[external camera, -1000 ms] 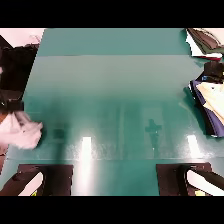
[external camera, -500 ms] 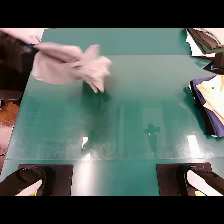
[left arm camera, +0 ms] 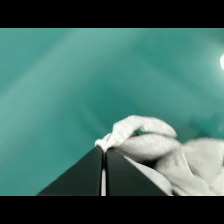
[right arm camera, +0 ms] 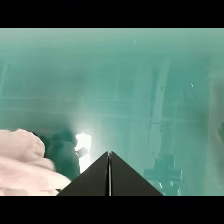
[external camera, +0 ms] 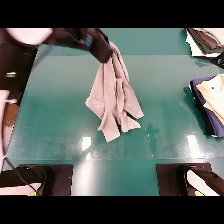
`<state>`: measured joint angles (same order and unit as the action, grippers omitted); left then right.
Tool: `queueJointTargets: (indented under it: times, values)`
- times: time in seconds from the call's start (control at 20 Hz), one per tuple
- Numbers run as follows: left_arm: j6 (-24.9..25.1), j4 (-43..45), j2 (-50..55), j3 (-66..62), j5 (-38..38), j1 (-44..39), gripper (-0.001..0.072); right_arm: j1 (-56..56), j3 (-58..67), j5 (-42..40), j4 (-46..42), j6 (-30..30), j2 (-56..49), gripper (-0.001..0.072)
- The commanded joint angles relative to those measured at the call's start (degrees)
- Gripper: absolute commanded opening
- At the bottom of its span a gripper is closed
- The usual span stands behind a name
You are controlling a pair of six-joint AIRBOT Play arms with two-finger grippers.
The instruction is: Fold the shirts.
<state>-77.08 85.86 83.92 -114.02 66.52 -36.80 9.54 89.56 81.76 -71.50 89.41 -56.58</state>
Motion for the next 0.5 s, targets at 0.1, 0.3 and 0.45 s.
queueJointTargets:
  times: [0.1, 0.3, 0.45]
  values:
    - [-3.89, -0.22, 6.67, 4.55, 1.40, 4.35, 0.0286, -0.02, -0.02, 0.92, -0.02, 0.02, 0.11, 0.0016]
    - [-7.37, -3.30, 5.88, 4.57, 15.28, 14.05, 0.0611, -0.04, -0.02, 1.25, 0.00, 0.02, 0.11, 0.0016]
    - [-6.69, -16.26, 4.09, 14.03, 17.97, 20.55, 0.0611, -0.04, -0.02, 1.29, -0.02, 0.02, 0.11, 0.0016]
